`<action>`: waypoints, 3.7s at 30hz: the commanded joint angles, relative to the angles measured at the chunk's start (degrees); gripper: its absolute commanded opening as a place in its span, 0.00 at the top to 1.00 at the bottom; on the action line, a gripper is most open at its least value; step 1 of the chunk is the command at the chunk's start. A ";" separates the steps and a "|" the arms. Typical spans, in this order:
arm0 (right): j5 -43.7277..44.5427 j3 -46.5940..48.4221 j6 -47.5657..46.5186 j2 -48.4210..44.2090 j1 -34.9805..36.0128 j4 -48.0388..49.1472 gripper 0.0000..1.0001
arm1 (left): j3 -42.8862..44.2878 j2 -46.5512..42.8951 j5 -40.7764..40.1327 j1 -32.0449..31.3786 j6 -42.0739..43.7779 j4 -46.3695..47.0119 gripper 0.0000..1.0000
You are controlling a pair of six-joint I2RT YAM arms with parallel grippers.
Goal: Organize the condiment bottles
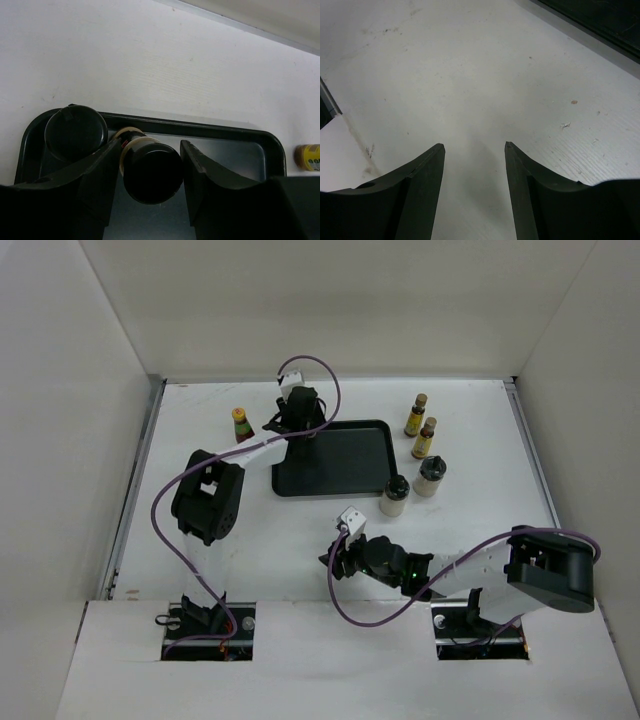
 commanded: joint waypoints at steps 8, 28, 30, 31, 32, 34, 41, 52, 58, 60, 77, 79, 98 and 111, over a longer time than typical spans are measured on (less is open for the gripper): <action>0.67 0.18 -0.50 0.29 -0.34 4.56 0.42 | 1.78 1.40 1.79 0.94 -0.12 1.42 0.72; -0.03 0.27 -0.50 0.20 -0.34 4.56 0.38 | 1.43 -1.05 1.26 -0.46 0.32 2.04 0.36; -0.03 0.09 -0.50 -0.06 -0.34 4.56 0.38 | 1.43 -1.75 1.26 -0.73 0.41 2.04 0.36; -0.03 0.09 -0.41 -0.15 -0.34 4.56 0.38 | 1.43 -2.02 1.26 -0.90 0.41 1.95 0.36; -0.03 0.00 -0.41 -0.33 -0.34 4.56 0.38 | 1.43 -2.46 1.26 -1.17 0.41 1.95 0.36; -0.03 -0.09 -0.41 -0.41 -0.34 4.65 0.38 | 1.34 -3.16 1.26 -1.69 0.41 1.95 0.36; -0.03 -0.09 -0.41 -0.33 -0.34 4.74 0.38 | -1.46 -10.53 1.17 -2.75 0.50 3.09 0.36; -0.12 -0.44 0.03 -0.94 -0.34 4.74 0.36 | -20.52 -31.45 -5.41 6.29 0.15 5.81 0.38; -0.21 0.09 -0.23 -0.15 -0.34 4.56 0.23 | -24.67 -34.81 -4.37 15.26 0.94 2.75 0.40; -0.21 0.18 -0.23 0.11 -0.34 4.74 0.21 | -24.76 -33.76 -3.84 16.49 1.02 2.74 0.39; -1.79 0.88 0.03 1.26 -0.60 4.21 0.21 | -15.53 -22.76 -0.32 16.85 4.54 0.98 0.39; -1.53 0.79 -0.32 1.08 -0.60 4.47 0.21 | -16.84 -23.38 -1.37 16.24 4.54 1.86 0.39; -1.44 0.62 -0.06 0.82 -1.04 4.04 0.21 | -25.37 -31.02 -5.68 13.77 4.19 5.11 0.42; -1.88 1.23 -0.15 1.78 -1.04 3.69 0.21 | -22.92 -30.33 -4.98 12.98 5.15 5.47 0.33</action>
